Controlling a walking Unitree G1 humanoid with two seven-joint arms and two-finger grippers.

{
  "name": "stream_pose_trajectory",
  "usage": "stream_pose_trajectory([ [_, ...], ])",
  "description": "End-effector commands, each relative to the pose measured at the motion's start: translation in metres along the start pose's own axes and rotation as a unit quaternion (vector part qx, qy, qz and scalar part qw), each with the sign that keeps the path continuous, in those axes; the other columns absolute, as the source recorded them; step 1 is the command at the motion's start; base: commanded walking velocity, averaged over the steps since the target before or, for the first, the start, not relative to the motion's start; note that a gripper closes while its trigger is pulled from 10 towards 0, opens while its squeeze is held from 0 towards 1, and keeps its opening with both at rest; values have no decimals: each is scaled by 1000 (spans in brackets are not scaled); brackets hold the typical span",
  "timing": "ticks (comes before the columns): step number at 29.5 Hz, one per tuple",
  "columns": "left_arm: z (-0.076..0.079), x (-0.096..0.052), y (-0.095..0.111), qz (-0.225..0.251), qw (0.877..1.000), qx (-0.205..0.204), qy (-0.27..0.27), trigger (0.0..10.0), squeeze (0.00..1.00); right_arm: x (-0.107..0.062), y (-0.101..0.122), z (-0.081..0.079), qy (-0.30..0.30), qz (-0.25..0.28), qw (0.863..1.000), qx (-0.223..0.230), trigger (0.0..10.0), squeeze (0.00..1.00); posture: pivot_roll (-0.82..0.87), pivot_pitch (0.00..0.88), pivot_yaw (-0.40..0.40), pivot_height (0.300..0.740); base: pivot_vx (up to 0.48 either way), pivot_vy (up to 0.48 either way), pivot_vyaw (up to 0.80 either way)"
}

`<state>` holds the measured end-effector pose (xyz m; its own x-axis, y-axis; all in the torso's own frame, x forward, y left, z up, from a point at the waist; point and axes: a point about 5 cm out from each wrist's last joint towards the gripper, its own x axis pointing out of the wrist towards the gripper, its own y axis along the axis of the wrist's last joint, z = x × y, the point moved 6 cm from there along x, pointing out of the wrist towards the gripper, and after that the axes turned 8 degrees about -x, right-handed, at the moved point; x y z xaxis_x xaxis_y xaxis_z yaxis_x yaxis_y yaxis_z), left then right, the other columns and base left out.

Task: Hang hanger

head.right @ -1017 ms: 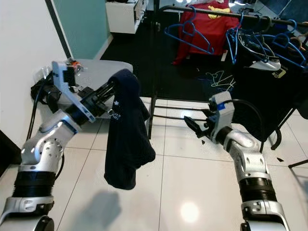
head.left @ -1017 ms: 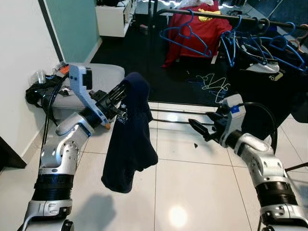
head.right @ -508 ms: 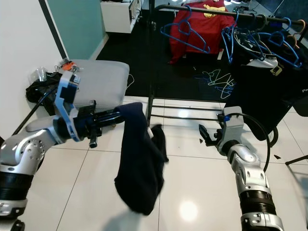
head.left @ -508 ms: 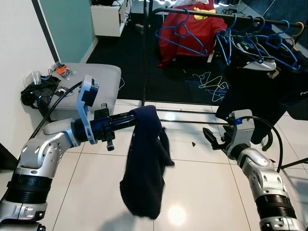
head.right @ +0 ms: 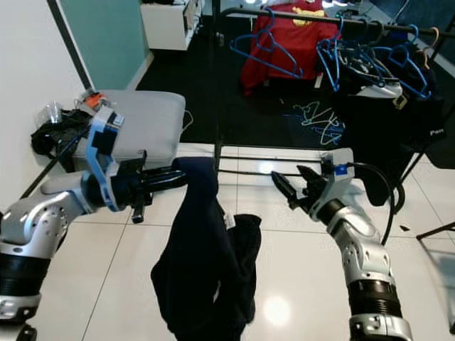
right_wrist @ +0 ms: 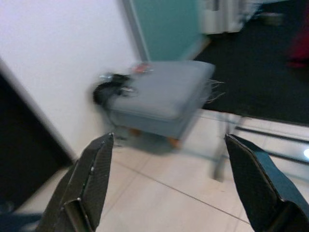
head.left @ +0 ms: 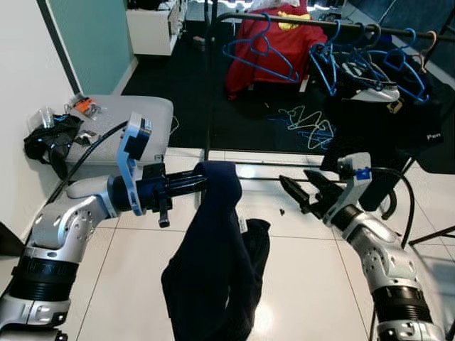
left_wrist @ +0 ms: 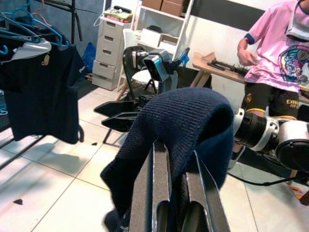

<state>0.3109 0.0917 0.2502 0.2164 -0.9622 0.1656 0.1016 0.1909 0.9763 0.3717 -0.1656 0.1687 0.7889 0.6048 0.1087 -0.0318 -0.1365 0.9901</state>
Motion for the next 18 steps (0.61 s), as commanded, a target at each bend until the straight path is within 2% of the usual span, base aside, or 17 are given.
stream_pose_trajectory([
  [1, 9, 2, 10, 0, 1000, 16, -24, 0, 0, -2, 2, -21, 75, 3, 997, 33, 10000, 0, -59, 111, -33, 740, 0, 0, 0],
  [2, 12, 2, 11, -2, 999, 12, -34, 0, 0, -7, 0, -39, 151, -23, 987, 46, 10000, 0, -60, 114, -34, 740, 0, 0, 0],
  [3, 12, 2, 11, -2, 999, 12, -34, 0, 0, -7, 0, -39, 151, -23, 987, 46, 10000, 0, -60, 114, -34, 740, 0, 0, 0],
  [4, 15, 2, 11, -3, 999, 10, -41, 0, 0, -13, -6, -48, 200, -55, 977, 47, 10000, 0, -60, 114, -34, 740, 0, 0, 0],
  [5, 15, 2, 11, -3, 999, 10, -41, 0, 0, -13, -6, -48, 200, -55, 977, 47, 10000, 0, -60, 114, -34, 740, 0, 0, 0],
  [6, 16, 2, 10, -4, 999, 9, -47, 0, 0, -17, -14, -50, 222, -87, 971, 35, 10000, 75, -60, 115, -36, 740, 0, 0, 0],
  [7, 17, 3, 11, -4, 999, 9, -50, 0, 0, -19, -20, -46, 226, -111, 968, 13, 10000, 698, -59, 117, -38, 740, 0, 0, 0],
  [9, 17, 3, 11, -4, 999, 9, -50, 0, 0, -19, -20, -46, 226, -111, 968, 13, 10000, 698, -59, 117, -38, 740, 0, 0, 0],
  [10, 17, 4, 11, -3, 999, 11, -50, 0, 0, -19, -23, -41, 220, -122, 968, -11, 10000, 698, -59, 117, -38, 740, 0, 0, 0],
  [11, 16, 5, 12, -1, 999, 12, -48, 0, 0, -17, -23, -36, 213, -124, 968, -37, 10000, 984, -58, 118, -37, 740, 0, 0, 0],
  [13, 16, 5, 12, -1, 999, 12, -48, 0, 0, -17, -23, -36, 213, -124, 968, -37, 10000, 984, -58, 118, -37, 740, 0, 0, 0],
  [15, 12, 6, 16, 11, 999, 16, -40, 0, 0, -12, -22, -31, 209, -113, 964, -123, 10000, 1000, -61, 121, -33, 740, 0, 0, 0],
  [16, 12, 6, 16, 11, 999, 16, -40, 0, 0, -12, -22, -31, 209, -113, 964, -123, 10000, 1000, -61, 121, -33, 740, 0, 0, 0],
  [17, 11, 7, 18, 16, 999, 17, -38, 0, 0, -13, -23, -33, 218, -114, 955, -164, 10000, 1000, -61, 122, -30, 740, 0, 0, 0],
  [18, 11, 7, 18, 16, 999, 17, -38, 0, 0, -13, -23, -33, 218, -114, 955, -164, 10000, 1000, -61, 122, -30, 740, 0, 0, 0],
])
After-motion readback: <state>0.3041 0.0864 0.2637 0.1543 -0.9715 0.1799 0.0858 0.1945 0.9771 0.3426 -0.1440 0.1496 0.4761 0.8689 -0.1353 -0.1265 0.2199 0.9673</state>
